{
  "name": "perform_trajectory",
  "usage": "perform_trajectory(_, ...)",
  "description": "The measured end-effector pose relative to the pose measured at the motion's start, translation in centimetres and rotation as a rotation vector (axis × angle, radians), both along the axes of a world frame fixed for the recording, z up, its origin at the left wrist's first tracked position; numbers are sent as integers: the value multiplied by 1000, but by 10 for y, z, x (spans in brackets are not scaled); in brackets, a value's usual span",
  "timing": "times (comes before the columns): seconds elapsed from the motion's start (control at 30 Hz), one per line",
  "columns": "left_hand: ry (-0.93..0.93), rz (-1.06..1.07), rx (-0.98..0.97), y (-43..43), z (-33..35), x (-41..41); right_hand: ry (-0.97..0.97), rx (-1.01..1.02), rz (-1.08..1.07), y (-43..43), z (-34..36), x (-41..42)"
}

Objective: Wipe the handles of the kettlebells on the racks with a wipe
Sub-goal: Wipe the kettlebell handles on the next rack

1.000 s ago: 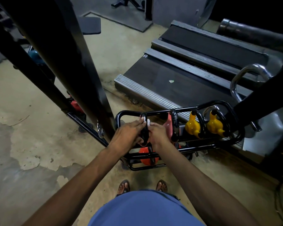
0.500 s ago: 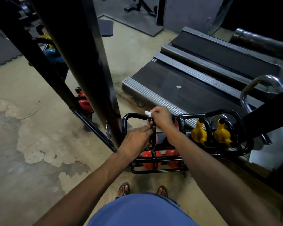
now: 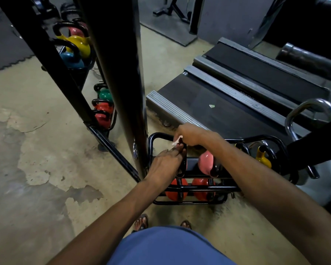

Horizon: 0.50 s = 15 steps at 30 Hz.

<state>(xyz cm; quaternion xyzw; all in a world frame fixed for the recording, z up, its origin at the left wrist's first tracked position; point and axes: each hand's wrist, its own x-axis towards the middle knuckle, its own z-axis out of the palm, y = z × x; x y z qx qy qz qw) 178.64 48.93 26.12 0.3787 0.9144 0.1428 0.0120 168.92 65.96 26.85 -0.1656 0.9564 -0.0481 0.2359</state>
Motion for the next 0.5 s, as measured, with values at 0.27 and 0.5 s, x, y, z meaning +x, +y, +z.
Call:
perform_trajectory(0.27, -70, -5, 18, -9, -13, -7, 237, -428, -636, 11, -39, 36)
perform_trajectory(0.5, -137, -13, 0, -11, -17, -10, -82, -1366, -1411, -17, -61, 77)
